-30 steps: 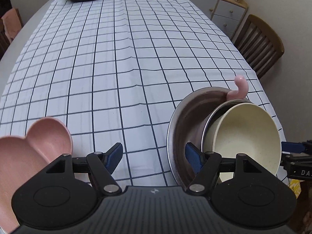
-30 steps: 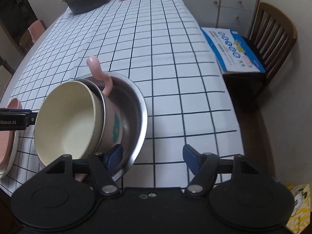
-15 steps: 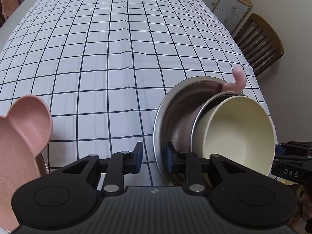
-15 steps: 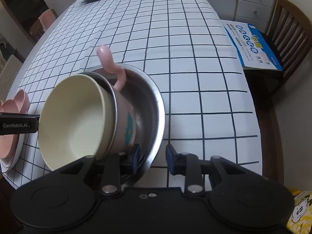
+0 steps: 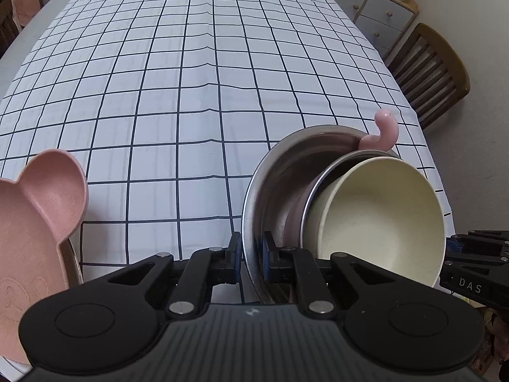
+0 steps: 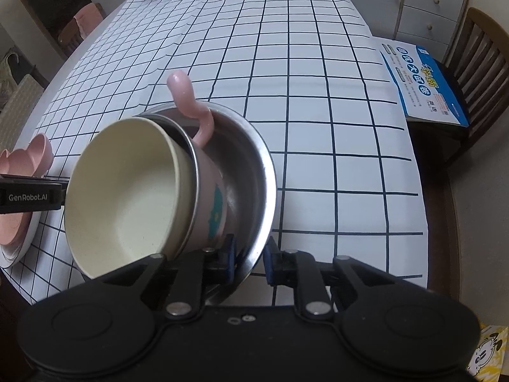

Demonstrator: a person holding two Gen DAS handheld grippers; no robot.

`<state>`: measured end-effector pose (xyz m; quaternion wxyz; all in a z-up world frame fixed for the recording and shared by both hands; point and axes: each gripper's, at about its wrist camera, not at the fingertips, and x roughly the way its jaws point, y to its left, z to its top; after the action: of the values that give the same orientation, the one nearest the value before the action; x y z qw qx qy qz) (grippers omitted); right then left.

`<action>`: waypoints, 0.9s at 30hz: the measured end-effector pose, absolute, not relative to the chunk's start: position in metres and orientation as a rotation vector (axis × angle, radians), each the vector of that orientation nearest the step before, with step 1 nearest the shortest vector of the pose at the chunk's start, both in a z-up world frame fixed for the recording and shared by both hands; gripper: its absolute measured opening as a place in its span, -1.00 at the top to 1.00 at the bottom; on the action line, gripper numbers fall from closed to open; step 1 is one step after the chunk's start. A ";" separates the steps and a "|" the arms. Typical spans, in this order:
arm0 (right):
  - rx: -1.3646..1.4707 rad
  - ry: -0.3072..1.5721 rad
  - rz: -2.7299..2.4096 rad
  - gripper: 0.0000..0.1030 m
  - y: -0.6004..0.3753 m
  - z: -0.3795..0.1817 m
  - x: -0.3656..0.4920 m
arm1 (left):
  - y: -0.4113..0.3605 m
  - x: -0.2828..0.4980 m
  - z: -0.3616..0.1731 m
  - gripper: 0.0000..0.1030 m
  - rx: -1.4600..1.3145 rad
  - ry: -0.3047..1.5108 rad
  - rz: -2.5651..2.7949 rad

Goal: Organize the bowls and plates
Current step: 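Lift the dish stack with both grippers and carry it along the table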

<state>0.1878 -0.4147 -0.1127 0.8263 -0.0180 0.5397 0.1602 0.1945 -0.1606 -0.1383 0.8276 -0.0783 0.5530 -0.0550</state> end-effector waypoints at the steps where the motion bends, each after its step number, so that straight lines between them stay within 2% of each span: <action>1: -0.044 1.146 0.345 0.65 -0.414 -0.112 0.187 | -0.161 0.194 -0.138 0.77 -0.164 1.173 -0.116; 27: -0.110 1.061 0.480 0.68 -0.385 -0.063 0.177 | -0.120 0.153 -0.085 0.77 -0.246 1.065 0.013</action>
<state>0.1769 -0.3850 -0.0626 0.8337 -0.0518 0.5010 0.2264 0.1533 -0.1201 -0.0845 0.8543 -0.1168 0.5065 0.0064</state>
